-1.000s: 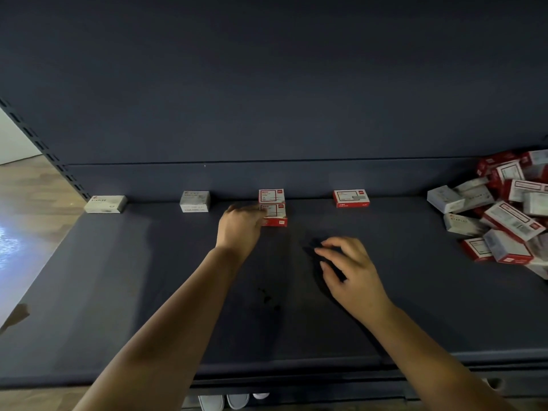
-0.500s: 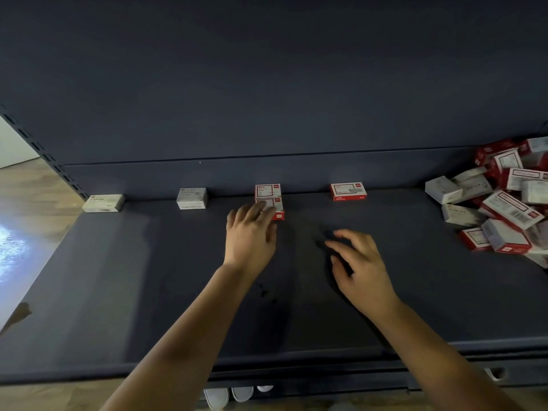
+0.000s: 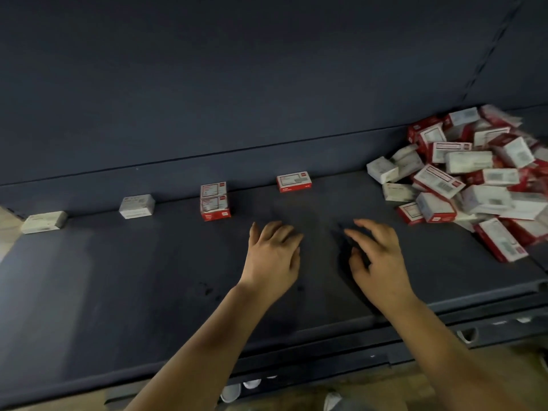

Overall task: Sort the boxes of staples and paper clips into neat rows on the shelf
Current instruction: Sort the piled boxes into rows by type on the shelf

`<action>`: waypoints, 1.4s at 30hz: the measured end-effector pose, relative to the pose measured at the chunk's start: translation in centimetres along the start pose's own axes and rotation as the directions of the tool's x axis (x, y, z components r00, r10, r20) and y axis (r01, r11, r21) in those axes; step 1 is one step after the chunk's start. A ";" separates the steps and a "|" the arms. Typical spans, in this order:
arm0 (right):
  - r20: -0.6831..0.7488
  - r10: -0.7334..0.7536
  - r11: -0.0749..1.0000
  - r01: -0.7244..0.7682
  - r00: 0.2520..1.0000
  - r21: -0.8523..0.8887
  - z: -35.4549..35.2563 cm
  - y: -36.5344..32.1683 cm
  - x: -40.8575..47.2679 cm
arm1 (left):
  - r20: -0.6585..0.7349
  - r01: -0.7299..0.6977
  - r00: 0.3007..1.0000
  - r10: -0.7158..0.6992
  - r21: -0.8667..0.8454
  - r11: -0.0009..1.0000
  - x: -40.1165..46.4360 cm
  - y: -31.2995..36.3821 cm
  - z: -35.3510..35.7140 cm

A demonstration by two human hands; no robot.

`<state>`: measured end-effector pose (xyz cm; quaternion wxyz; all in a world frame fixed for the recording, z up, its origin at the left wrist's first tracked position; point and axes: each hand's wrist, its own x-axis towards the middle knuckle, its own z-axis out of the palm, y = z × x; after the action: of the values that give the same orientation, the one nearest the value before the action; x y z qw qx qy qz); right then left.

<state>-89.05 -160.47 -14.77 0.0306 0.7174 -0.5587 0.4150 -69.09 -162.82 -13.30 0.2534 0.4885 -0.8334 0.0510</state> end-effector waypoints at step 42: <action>-0.042 0.201 0.946 -0.205 0.979 -0.252 -11.4 16.1 3.4 | 0.081 -0.130 0.987 0.138 -0.102 0.986 10.3 15.1 6.6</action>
<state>-108.71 -163.37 -11.93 0.0843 0.6429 -0.6779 0.3465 -88.29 -165.37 -11.72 0.2357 0.4202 -0.8763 0.0059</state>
